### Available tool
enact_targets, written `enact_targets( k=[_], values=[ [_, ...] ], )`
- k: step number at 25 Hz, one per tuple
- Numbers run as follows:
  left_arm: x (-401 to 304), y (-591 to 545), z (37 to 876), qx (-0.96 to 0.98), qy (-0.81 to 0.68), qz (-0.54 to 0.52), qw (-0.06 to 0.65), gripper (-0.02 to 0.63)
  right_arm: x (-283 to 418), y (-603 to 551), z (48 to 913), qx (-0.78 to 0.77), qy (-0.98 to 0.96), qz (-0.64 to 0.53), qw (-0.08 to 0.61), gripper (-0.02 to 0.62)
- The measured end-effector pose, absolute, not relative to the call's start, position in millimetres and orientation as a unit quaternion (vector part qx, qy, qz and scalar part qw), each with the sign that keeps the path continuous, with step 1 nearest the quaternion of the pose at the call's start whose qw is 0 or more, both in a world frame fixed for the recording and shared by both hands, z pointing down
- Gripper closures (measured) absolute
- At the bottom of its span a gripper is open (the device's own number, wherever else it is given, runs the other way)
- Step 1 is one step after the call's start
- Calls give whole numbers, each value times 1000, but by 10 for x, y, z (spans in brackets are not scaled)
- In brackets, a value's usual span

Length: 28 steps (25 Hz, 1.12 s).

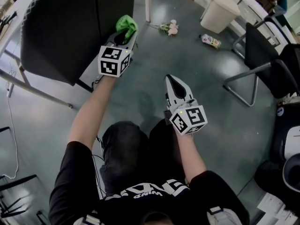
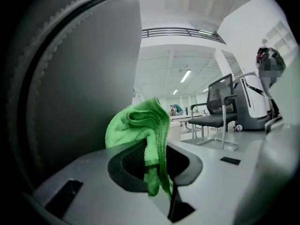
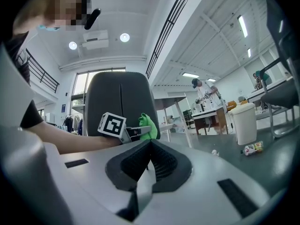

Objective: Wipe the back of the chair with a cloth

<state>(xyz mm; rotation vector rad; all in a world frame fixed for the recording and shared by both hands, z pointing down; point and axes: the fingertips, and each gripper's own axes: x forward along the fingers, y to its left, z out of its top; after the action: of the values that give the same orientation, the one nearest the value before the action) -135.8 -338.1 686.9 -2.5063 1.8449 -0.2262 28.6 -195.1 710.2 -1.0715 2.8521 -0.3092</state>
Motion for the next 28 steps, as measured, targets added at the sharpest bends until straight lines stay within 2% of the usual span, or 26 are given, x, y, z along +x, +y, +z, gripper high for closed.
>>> enact_targets(
  k=[19,28],
  values=[
    [-1619,-1284,6705,-791,610,-23,-33,538,461,-1930,7108,-342,933,-104,43,598],
    [-1507,-1205,6514,-797,604,-30,-8,538,328,-1959,6933,-333,936,-106,38,598]
  ],
)
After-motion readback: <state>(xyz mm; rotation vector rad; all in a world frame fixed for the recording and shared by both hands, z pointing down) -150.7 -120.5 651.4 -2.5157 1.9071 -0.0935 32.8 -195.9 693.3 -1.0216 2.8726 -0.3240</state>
